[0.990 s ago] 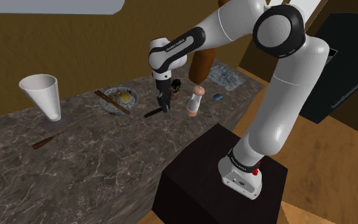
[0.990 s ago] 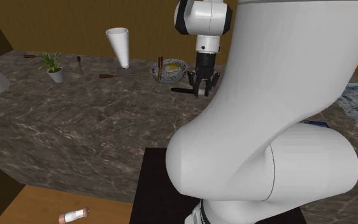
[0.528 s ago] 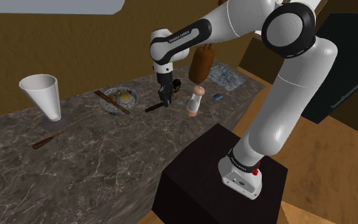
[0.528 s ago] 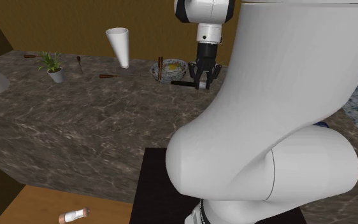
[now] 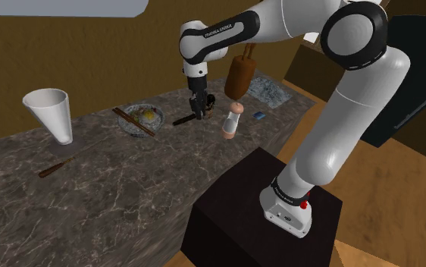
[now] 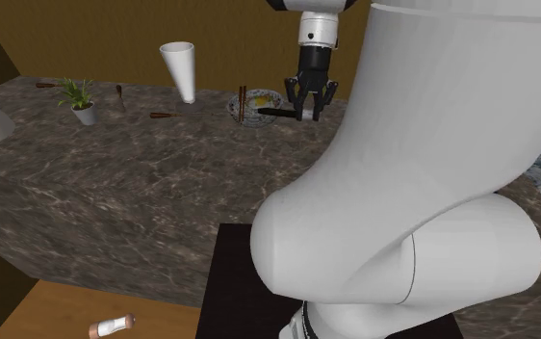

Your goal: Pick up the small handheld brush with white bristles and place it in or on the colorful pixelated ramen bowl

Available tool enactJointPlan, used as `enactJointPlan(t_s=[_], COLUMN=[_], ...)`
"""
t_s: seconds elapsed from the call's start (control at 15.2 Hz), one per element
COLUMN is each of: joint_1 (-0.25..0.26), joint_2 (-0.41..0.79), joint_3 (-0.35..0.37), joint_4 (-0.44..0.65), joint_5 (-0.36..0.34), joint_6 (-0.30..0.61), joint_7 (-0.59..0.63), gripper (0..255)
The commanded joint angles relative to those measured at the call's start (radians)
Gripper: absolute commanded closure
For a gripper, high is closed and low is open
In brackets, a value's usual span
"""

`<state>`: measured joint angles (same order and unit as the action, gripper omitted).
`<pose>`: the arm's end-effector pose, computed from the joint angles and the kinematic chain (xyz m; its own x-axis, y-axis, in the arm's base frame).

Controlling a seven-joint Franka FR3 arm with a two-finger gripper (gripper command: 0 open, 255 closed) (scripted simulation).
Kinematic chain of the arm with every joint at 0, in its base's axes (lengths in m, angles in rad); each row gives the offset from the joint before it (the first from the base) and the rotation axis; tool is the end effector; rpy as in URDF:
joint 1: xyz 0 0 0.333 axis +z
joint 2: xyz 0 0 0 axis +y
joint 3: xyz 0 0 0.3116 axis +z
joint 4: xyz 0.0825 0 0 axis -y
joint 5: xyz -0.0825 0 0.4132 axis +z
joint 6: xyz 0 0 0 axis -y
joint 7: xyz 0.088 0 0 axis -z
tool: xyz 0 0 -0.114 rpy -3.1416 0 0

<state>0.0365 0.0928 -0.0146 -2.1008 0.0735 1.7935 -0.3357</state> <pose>0.5313 0.0184 0.3225 0.8763 0.3321 -0.3490 0.2836 -0.9412 -0.1835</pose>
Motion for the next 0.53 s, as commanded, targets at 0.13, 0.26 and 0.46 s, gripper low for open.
enactJointPlan(t_s=[0.13,0.26,0.46], joint_1=[0.000,0.000,0.000], joint_2=[-0.025,-0.037,-0.052], joint_3=[0.000,0.000,0.000], joint_4=[0.023,0.038,0.061], joint_5=[-0.001,-0.002,-0.002], joint_6=[-0.049,-0.074,-0.113], joint_7=[0.004,0.005,0.008], gripper=[255,255,255])
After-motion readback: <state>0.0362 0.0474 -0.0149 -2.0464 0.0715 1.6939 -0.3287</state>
